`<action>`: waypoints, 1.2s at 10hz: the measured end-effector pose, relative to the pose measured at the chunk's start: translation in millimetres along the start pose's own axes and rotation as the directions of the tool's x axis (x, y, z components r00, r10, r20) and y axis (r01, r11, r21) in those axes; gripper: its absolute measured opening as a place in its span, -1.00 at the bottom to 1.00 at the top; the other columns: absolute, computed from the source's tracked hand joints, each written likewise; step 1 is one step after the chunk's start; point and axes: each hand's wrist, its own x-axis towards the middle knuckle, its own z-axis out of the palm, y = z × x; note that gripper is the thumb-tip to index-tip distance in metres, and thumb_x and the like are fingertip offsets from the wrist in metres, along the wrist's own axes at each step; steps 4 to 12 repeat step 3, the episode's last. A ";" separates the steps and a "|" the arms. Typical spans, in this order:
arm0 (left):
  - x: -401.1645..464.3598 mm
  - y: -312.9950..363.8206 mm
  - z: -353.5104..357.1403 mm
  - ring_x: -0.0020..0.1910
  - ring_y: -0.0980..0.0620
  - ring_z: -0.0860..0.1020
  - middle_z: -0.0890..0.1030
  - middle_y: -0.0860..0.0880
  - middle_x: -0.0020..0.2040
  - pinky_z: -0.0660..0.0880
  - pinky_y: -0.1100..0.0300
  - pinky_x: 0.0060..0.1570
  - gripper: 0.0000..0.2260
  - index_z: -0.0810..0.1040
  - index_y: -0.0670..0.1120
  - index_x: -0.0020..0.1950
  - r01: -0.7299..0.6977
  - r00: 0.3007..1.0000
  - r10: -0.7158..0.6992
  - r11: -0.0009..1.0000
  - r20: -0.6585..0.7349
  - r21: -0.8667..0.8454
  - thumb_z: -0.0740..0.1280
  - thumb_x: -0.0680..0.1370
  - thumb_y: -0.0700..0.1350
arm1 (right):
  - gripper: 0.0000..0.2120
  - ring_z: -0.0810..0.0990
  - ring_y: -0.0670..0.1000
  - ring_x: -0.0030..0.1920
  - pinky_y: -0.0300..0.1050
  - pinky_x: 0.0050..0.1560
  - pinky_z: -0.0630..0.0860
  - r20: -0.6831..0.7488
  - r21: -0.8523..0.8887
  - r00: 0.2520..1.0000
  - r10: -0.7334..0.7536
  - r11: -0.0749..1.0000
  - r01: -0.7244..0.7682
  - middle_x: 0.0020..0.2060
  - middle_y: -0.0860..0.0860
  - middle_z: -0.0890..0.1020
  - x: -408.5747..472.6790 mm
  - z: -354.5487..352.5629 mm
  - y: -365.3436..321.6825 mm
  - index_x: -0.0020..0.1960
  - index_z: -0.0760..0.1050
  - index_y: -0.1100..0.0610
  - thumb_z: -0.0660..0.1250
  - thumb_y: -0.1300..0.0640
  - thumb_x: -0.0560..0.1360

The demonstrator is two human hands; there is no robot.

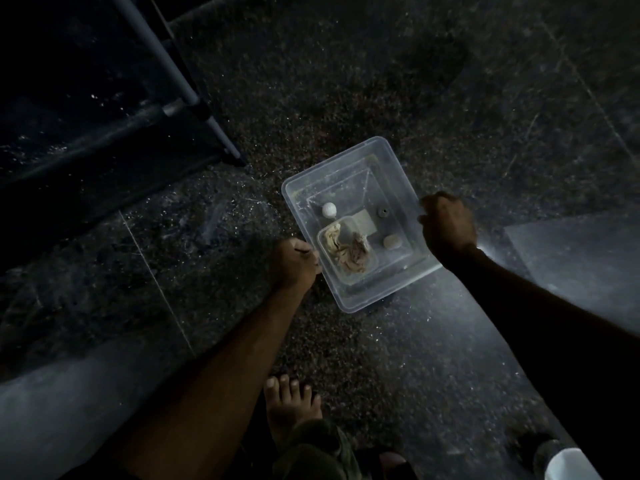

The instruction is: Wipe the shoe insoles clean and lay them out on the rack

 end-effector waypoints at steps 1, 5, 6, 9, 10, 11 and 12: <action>1.4 0.1 -1.0 -0.16 -0.17 0.62 0.58 -0.24 -0.11 0.61 -0.06 -0.07 -0.77 0.45 -0.10 -0.22 0.011 1.000 -0.011 1.000 0.012 0.001 0.33 0.54 -0.38 | -0.72 0.54 0.15 0.12 -0.18 -0.07 0.33 0.003 -0.005 1.000 0.009 1.000 -0.009 0.19 0.17 0.52 -0.8 -2.7 -2.7 0.26 0.50 0.22 0.28 0.28 0.55; -1.0 3.2 -10.1 -0.20 -0.04 0.58 0.60 -0.22 -0.03 0.62 -0.05 -0.03 -0.87 0.46 -0.13 -0.10 0.019 1.000 -0.019 0.995 0.004 0.098 0.39 0.54 -0.28 | -0.77 0.51 0.15 0.09 -0.14 -0.10 0.31 0.058 -0.070 0.998 0.019 0.997 -0.015 0.20 0.19 0.46 -7.0 -11.9 -15.8 0.21 0.49 0.25 0.25 0.28 0.57; -1.0 3.2 -10.1 -0.20 -0.04 0.58 0.60 -0.22 -0.03 0.62 -0.05 -0.03 -0.87 0.46 -0.13 -0.10 0.019 1.000 -0.019 0.995 0.004 0.098 0.39 0.54 -0.28 | -0.77 0.51 0.15 0.09 -0.14 -0.10 0.31 0.058 -0.070 0.998 0.019 0.997 -0.015 0.20 0.19 0.46 -7.0 -11.9 -15.8 0.21 0.49 0.25 0.25 0.28 0.57; -1.0 3.2 -10.1 -0.20 -0.04 0.58 0.60 -0.22 -0.03 0.62 -0.05 -0.03 -0.87 0.46 -0.13 -0.10 0.019 1.000 -0.019 0.995 0.004 0.098 0.39 0.54 -0.28 | -0.77 0.51 0.15 0.09 -0.14 -0.10 0.31 0.058 -0.070 0.998 0.019 0.997 -0.015 0.20 0.19 0.46 -7.0 -11.9 -15.8 0.21 0.49 0.25 0.25 0.28 0.57; -1.0 3.2 -10.1 -0.20 -0.04 0.58 0.60 -0.22 -0.03 0.62 -0.05 -0.03 -0.87 0.46 -0.13 -0.10 0.019 1.000 -0.019 0.995 0.004 0.098 0.39 0.54 -0.28 | -0.77 0.51 0.15 0.09 -0.14 -0.10 0.31 0.058 -0.070 0.998 0.019 0.997 -0.015 0.20 0.19 0.46 -7.0 -11.9 -15.8 0.21 0.49 0.25 0.25 0.28 0.57; -1.0 3.2 -10.1 -0.20 -0.04 0.58 0.60 -0.22 -0.03 0.62 -0.05 -0.03 -0.87 0.46 -0.13 -0.10 0.019 1.000 -0.019 0.995 0.004 0.098 0.39 0.54 -0.28 | -0.77 0.51 0.15 0.09 -0.14 -0.10 0.31 0.058 -0.070 0.998 0.019 0.997 -0.015 0.20 0.19 0.46 -7.0 -11.9 -15.8 0.21 0.49 0.25 0.25 0.28 0.57; -1.0 3.2 -10.1 -0.20 -0.04 0.58 0.60 -0.22 -0.03 0.62 -0.05 -0.03 -0.87 0.46 -0.13 -0.10 0.019 1.000 -0.019 0.995 0.004 0.098 0.39 0.54 -0.28 | -0.77 0.51 0.15 0.09 -0.14 -0.10 0.31 0.058 -0.070 0.998 0.019 0.997 -0.015 0.20 0.19 0.46 -7.0 -11.9 -15.8 0.21 0.49 0.25 0.25 0.28 0.57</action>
